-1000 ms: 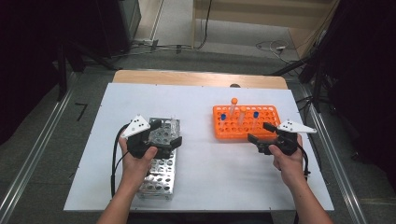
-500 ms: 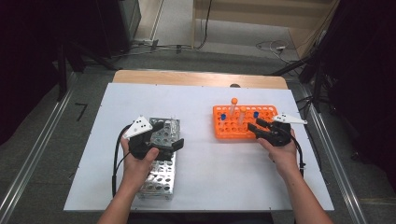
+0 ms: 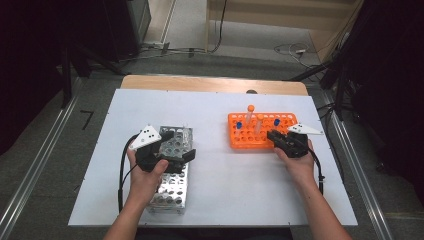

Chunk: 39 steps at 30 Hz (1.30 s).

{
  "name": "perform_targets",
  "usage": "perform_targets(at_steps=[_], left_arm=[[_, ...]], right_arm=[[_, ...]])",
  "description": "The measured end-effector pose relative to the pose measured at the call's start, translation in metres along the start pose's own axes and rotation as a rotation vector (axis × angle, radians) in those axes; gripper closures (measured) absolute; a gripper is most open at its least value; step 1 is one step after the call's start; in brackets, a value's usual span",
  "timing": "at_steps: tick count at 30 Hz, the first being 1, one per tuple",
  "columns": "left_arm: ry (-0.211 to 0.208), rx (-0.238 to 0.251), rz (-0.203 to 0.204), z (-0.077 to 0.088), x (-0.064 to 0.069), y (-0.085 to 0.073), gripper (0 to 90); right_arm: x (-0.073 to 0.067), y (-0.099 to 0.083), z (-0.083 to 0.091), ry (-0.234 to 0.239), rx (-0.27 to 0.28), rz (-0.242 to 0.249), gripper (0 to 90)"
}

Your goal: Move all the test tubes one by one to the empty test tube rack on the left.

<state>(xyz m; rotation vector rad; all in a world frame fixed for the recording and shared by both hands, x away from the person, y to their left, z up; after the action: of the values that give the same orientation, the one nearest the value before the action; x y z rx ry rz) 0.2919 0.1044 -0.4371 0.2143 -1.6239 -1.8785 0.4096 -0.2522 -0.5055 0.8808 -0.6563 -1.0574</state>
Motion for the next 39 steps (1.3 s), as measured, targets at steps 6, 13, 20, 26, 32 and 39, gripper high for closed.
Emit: perform_targets(at_steps=[6,13,20,26,32,39], left_arm=[[-0.002,-0.004,0.002,-0.001,0.001,-0.001,0.0],[-0.002,-0.009,-0.004,-0.003,0.003,-0.001,0.0],[-0.004,-0.013,-0.008,-0.003,0.005,-0.001,0.0],[-0.004,-0.014,-0.01,-0.004,0.006,-0.001,0.0],[-0.009,-0.02,-0.019,-0.005,0.009,-0.002,0.0],[-0.015,-0.026,-0.022,-0.007,0.012,-0.002,0.0]], right_arm=[[0.001,0.001,0.002,0.004,0.021,-0.006,74.8],[0.004,0.008,0.011,0.016,0.071,-0.029,74.9],[0.003,0.015,0.023,0.017,0.109,-0.028,74.9],[-0.004,0.019,0.033,0.038,0.121,-0.007,74.9],[-0.014,0.019,0.042,0.067,0.125,0.015,74.9],[-0.029,0.017,0.052,0.101,0.121,0.04,74.9]])
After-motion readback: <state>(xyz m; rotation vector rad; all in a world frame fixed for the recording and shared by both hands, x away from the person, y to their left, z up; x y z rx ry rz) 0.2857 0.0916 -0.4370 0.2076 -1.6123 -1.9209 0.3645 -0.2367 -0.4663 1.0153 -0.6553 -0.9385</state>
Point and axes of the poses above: each handheld gripper's, and its own axes: z roughly backward along the jaws, y roughly out of its top, x roughly to its right, the point moved 5 cm from there along -z, roughly forward along the jaws, and after that the axes turned 13 degrees about -y, right-handed, at the moved point
